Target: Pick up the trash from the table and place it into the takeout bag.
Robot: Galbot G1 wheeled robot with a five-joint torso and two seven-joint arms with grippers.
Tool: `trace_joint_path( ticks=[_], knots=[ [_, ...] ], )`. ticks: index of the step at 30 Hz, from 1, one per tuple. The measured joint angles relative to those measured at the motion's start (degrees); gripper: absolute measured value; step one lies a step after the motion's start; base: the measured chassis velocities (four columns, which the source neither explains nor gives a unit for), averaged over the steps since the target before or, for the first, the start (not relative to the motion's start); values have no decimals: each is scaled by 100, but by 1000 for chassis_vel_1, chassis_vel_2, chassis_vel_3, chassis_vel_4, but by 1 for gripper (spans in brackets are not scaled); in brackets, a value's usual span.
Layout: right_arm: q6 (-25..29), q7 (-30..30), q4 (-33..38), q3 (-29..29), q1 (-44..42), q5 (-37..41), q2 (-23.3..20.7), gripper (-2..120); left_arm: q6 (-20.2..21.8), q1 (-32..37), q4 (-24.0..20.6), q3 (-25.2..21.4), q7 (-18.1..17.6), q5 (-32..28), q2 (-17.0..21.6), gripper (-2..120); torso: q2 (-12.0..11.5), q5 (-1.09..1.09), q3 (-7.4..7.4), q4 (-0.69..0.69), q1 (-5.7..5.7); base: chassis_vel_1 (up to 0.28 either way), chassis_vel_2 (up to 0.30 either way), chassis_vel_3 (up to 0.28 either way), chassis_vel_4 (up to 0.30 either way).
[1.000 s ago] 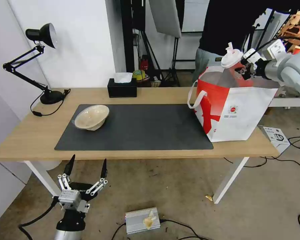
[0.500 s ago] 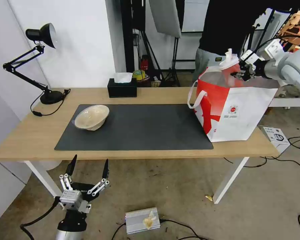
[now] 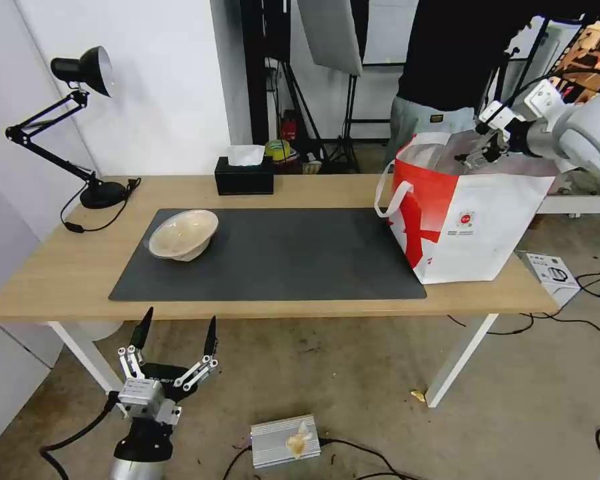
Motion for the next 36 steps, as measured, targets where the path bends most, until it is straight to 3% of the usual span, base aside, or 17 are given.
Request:
trace_joint_path(
  ticks=[21,30,34,36],
  knots=[
    [20,28,144,190,-170,-26,-17,100,8,1,-3,5,-5,18,-18,100,0,0,0,0,0,0,0,0,0],
    [21,1044,979,1610,-1170,1021,-276,100,10,42,-43,-18,-13,18,-21,100,0,0,-1,-1,0,0,0,0,0],
    [275,2547,1643,1989,-1683,1843,-450,100,10,73,-74,-33,-13,25,-20,100,0,-1,0,0,0,0,0,0,0],
    [345,2706,1702,2000,-1728,1902,-473,100,10,75,-77,-34,-13,27,-19,100,0,-1,0,1,0,0,0,0,0]
  ],
)
